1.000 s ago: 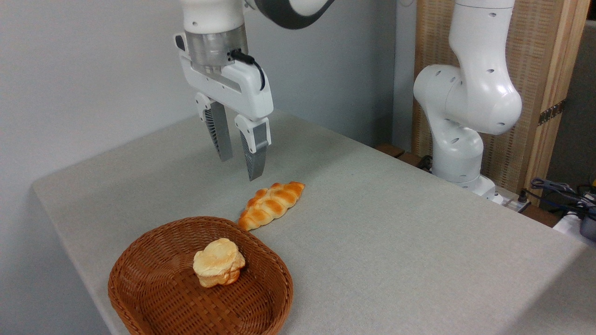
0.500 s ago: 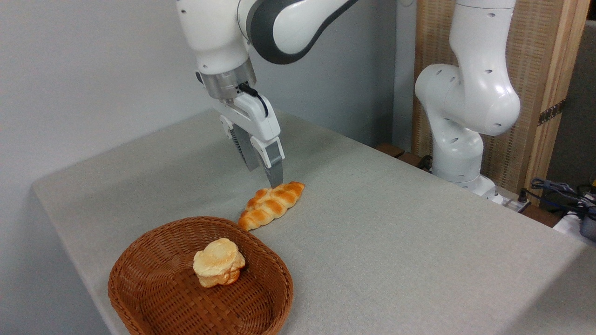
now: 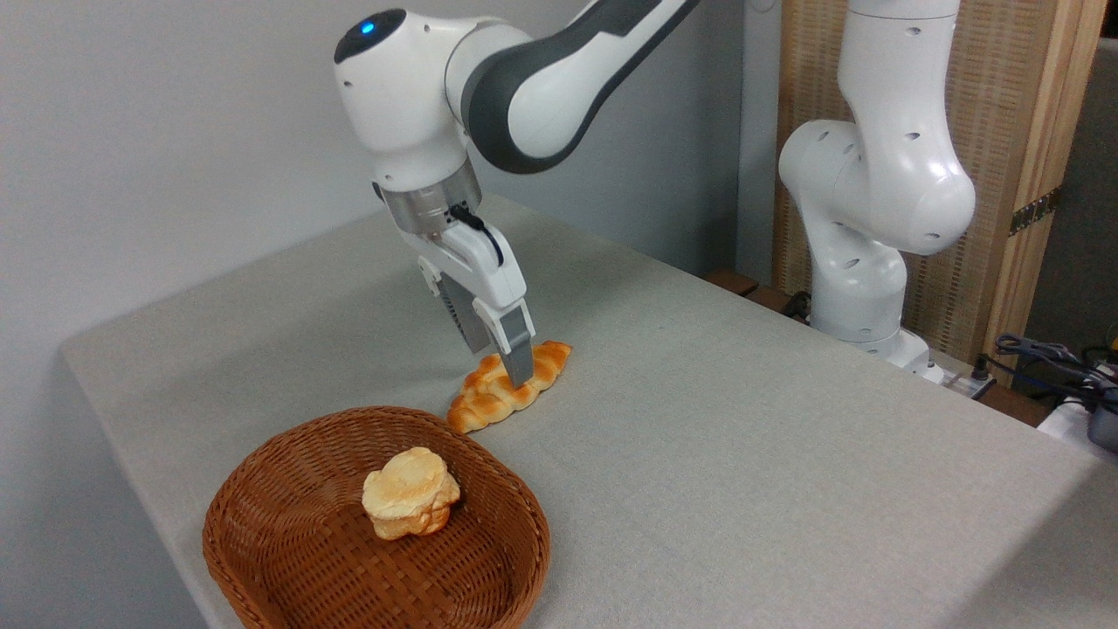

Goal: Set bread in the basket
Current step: 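Lower the open gripper down onto the middle of the braided roll, then close the gripper around the braided roll and lift it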

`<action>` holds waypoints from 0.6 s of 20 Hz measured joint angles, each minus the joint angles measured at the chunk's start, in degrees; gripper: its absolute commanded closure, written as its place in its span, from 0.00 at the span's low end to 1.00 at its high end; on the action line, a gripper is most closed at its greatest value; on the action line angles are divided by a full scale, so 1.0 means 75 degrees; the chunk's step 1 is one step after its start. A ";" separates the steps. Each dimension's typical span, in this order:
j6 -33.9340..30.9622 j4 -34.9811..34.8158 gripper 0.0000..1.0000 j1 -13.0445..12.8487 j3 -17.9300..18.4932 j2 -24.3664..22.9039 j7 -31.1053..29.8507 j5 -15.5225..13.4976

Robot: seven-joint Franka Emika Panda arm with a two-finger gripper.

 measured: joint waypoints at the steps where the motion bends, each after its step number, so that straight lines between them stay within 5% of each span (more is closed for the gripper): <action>1: 0.0111 -0.0040 0.00 0.0000 0.0000 0.0064 0.0005 0.0005; 12: 0.0249 -0.0186 0.00 -0.0001 0.0000 0.0196 0.0012 0.0167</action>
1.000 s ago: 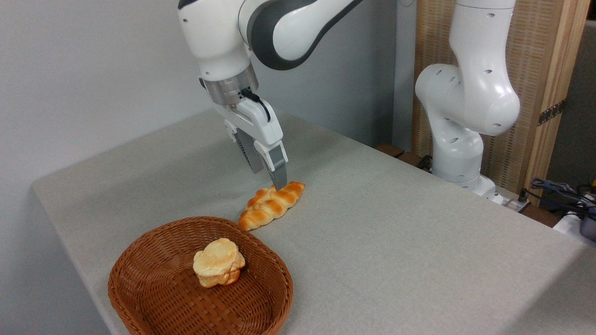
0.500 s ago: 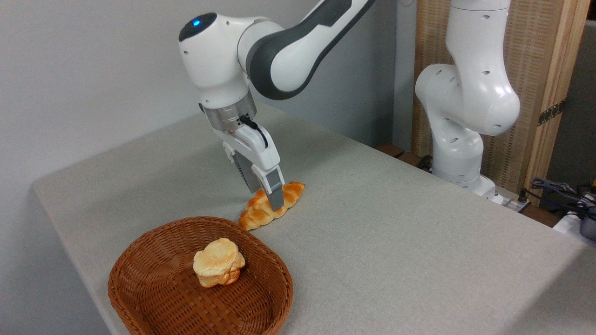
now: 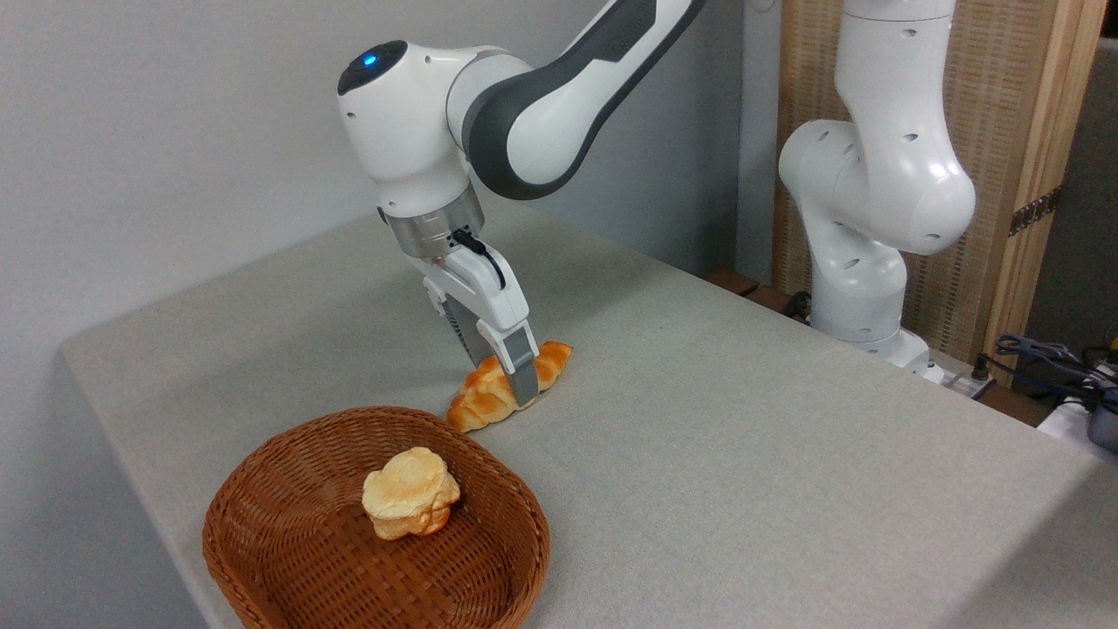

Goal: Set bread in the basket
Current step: 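Close the gripper around the braided roll and lift it, then carry the held roll over toward the woven basket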

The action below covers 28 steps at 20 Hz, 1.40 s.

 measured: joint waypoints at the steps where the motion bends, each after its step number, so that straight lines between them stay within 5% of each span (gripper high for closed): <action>1: 0.0000 -0.0024 0.00 -0.0002 -0.0003 0.0000 0.0000 0.0029; 3: 0.0002 -0.0049 0.08 -0.0005 -0.0006 0.0000 0.0000 0.0051; 6: 0.0004 -0.0052 0.45 -0.0007 -0.0010 -0.0001 0.0018 0.0142; 8: 0.0006 -0.0052 0.56 -0.0019 -0.0018 -0.0002 0.0029 0.0253; 28: -0.0498 0.0198 0.54 -0.0146 -0.0026 -0.0324 0.0044 0.0296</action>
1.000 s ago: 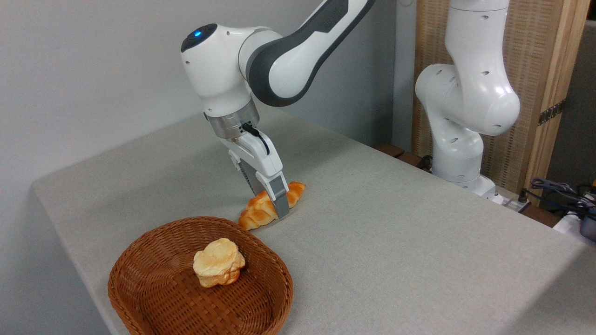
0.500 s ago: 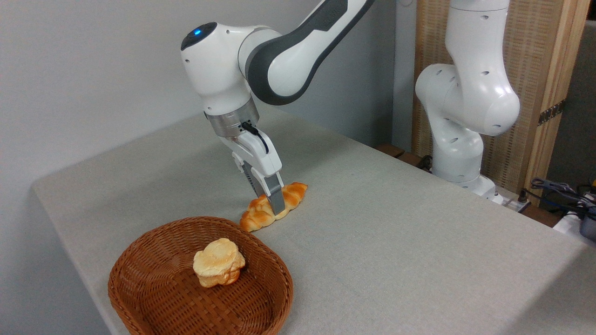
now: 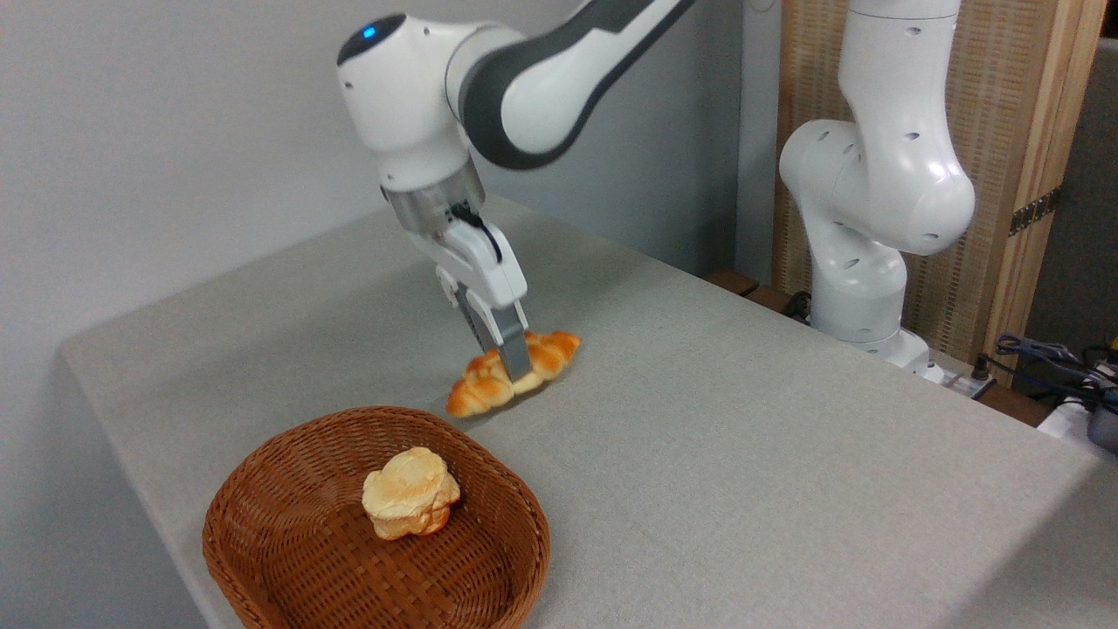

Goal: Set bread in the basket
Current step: 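Carry the held roll over toward the woven basket, then open the gripper to drop the roll into the basket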

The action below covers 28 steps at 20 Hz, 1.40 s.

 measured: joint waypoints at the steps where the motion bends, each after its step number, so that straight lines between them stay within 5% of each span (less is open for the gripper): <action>1: -0.0152 0.0118 0.54 -0.0085 -0.0003 -0.0049 0.0000 -0.0004; 7: -0.0342 0.1036 0.48 -0.0246 0.0117 -0.0275 -0.0007 -0.0322; 12: 0.1003 0.1220 0.44 -0.0219 0.0718 -0.0277 0.0000 -0.0419; 18: 0.2647 0.1213 0.00 -0.0171 0.1356 -0.0184 0.0000 -0.0437; 28: 0.3309 0.1213 0.00 -0.0150 0.1561 -0.0082 0.0000 -0.0437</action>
